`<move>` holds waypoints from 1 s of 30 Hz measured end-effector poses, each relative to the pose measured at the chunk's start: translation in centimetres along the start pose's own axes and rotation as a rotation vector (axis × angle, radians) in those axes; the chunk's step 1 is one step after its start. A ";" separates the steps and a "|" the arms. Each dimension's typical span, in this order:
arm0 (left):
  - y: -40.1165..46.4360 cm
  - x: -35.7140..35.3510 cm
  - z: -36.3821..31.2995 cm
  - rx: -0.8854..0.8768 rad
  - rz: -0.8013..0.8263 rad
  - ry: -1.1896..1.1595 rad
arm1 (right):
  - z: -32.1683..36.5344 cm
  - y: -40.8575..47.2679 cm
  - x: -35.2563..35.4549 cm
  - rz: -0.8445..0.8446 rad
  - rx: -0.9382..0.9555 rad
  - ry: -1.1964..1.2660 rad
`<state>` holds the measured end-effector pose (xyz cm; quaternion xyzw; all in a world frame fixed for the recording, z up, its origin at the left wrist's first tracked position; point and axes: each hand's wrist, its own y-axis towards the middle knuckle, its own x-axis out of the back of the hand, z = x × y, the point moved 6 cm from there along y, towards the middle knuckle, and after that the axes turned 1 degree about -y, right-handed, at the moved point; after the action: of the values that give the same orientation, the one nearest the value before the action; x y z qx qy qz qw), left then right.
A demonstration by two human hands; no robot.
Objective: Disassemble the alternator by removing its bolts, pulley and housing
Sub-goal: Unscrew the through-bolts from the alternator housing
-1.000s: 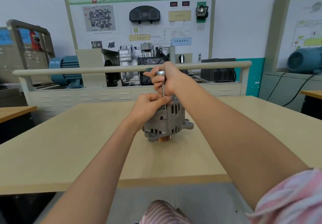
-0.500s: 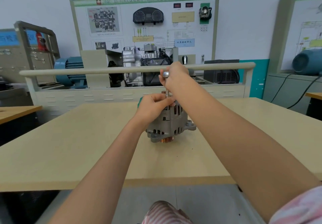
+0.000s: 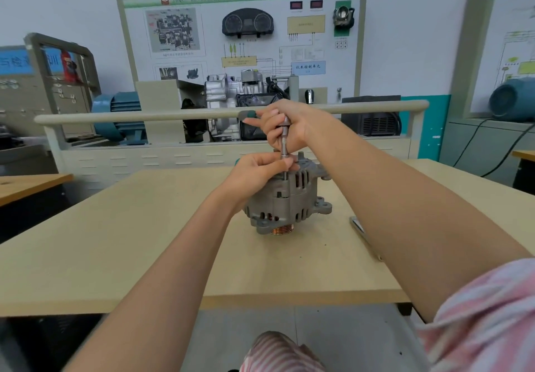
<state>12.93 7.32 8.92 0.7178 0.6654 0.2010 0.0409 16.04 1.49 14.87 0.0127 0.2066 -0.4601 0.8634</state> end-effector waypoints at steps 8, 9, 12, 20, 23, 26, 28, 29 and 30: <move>-0.1 0.1 0.1 -0.032 -0.050 0.021 | 0.3 -0.3 0.4 -0.175 0.124 0.044; -0.2 0.1 0.1 -0.035 -0.052 0.024 | 0.4 -0.3 0.6 -0.253 0.165 0.083; -0.1 0.2 0.2 -0.037 -0.112 0.048 | 0.5 -0.8 1.9 -0.614 0.423 0.237; 0.0 0.2 0.0 -0.033 -0.103 0.051 | 0.7 -0.7 2.4 -0.698 0.511 0.320; -0.1 0.1 -0.3 -0.027 -0.035 0.024 | 0.5 -0.5 2.0 -0.537 0.347 0.312; -0.1 0.0 -0.3 -0.004 -0.019 0.026 | 0.4 -0.2 1.2 -0.364 0.204 0.154; -0.1 0.0 -0.2 -0.005 -0.022 0.015 | 0.4 0.1 0.8 -0.269 0.144 0.071; -0.1 0.1 -0.2 -0.006 -0.026 0.005 | 0.3 0.3 0.6 -0.224 0.122 0.044; -0.1 0.1 -0.2 -0.008 -0.030 -0.002 | 0.3 0.3 0.4 -0.191 0.103 0.024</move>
<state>12.77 7.40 9.05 0.7079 0.6752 0.2020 0.0474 16.62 1.29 14.87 0.0428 0.1934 -0.5501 0.8112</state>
